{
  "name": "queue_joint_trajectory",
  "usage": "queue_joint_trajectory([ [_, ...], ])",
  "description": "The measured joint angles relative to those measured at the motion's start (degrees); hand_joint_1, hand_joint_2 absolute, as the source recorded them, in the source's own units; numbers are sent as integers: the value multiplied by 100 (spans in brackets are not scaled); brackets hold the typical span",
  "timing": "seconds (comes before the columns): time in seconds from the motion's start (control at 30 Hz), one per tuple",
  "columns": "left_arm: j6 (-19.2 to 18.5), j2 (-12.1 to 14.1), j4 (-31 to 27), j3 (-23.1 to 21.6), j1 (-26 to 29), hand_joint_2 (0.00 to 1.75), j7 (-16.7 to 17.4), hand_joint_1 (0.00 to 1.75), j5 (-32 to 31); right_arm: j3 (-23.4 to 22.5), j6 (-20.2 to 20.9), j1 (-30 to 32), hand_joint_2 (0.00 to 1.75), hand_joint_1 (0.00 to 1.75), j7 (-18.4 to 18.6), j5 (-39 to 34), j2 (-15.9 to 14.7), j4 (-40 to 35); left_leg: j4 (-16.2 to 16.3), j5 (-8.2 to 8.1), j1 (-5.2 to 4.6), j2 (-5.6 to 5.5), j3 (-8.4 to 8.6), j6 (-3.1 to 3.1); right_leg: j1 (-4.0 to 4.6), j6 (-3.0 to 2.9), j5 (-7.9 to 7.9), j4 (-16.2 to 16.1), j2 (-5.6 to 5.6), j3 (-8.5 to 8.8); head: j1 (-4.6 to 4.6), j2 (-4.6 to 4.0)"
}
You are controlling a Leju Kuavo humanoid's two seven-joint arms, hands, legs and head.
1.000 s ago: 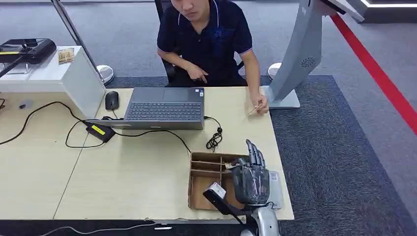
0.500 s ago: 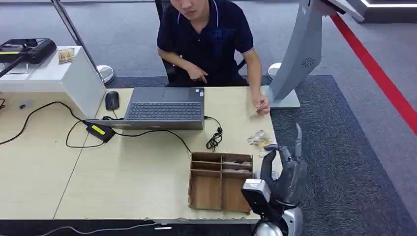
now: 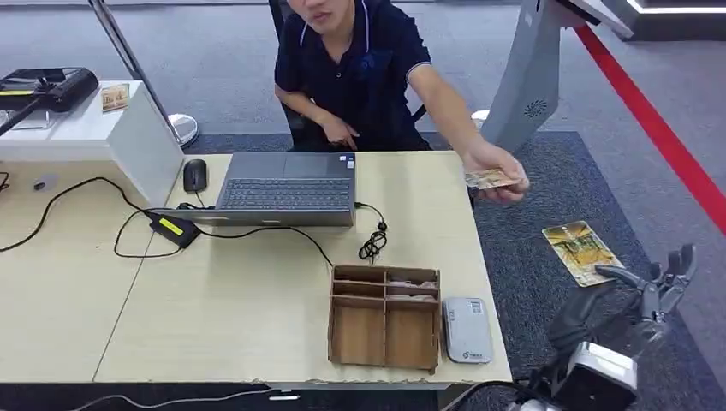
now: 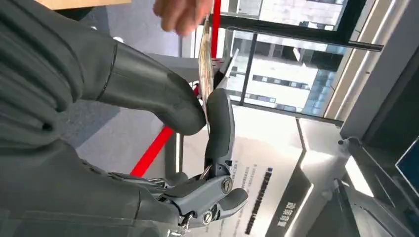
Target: Pass the card to the sensor for recognition and then transmit it.
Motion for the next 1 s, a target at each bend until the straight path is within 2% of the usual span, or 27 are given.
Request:
queue_joint_trajectory([
  [0.1,-9,-11,0,0,-11,0,0,0,-15,-37,13,-11,175,175,-151,-50,11,99,0,0,0,-1,-1,0,0,0,0,1,0,1,-2,0],
  [0.37,37,-24,-39,-7,-14,0,4,0,70,-53,24,-45,175,175,-170,54,20,419,-1,0,0,-4,-5,0,0,0,0,2,-1,2,0,0],
  [0.57,-26,-35,-42,-42,-46,0,2,0,39,142,39,-148,175,175,-321,326,9,901,-1,1,1,-9,-6,0,1,0,0,3,-5,4,0,0],
  [1.0,-87,-33,-42,-120,-56,0,4,0,-90,407,37,-286,175,175,-380,549,-26,1534,-1,1,0,-10,-7,-1,0,0,0,3,-5,4,0,0],
])
